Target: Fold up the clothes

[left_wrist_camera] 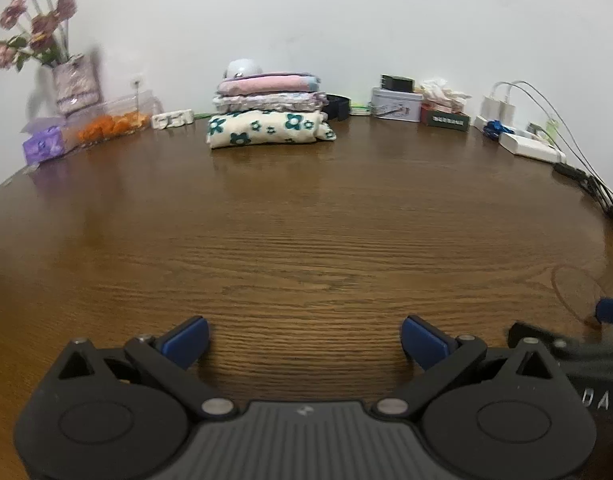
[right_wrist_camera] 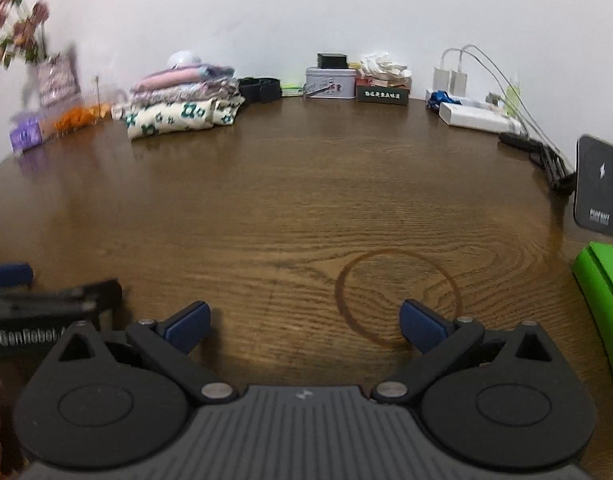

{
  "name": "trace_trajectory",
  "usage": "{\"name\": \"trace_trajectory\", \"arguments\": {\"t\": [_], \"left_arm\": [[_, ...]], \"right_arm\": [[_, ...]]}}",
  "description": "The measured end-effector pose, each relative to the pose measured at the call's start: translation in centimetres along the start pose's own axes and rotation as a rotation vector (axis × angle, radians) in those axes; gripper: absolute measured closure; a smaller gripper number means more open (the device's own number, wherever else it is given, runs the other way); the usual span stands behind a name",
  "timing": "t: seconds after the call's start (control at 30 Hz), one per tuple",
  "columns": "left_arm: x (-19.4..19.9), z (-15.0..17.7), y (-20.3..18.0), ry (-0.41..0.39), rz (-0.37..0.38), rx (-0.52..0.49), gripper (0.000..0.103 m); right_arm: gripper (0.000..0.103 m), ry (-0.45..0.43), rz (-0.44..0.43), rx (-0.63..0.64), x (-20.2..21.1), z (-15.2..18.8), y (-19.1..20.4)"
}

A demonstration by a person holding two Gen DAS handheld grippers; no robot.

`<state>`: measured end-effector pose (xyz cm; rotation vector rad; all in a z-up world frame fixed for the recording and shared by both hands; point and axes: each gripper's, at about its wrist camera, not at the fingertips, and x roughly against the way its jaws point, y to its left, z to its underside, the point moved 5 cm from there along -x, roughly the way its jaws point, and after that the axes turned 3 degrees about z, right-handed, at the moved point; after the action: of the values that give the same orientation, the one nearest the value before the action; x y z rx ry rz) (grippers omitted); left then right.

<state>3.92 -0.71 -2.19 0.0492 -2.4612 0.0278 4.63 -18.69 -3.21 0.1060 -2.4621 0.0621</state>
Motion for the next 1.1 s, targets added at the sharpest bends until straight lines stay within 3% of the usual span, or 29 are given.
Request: {"name": "trace_trajectory", "arguments": {"t": [0.57,1.1], "left_arm": [[0.18,0.15,-0.1,-0.006,0.039,-0.023,0.0],[0.16,0.09,0.0,-0.006,0.028,-0.012,0.0]], "right_arm": [[0.001,-0.009,0.019,-0.028,0.39,0.22,-0.49],[0.001,-0.008,0.016,-0.021,0.23,0.14,-0.56]]}}
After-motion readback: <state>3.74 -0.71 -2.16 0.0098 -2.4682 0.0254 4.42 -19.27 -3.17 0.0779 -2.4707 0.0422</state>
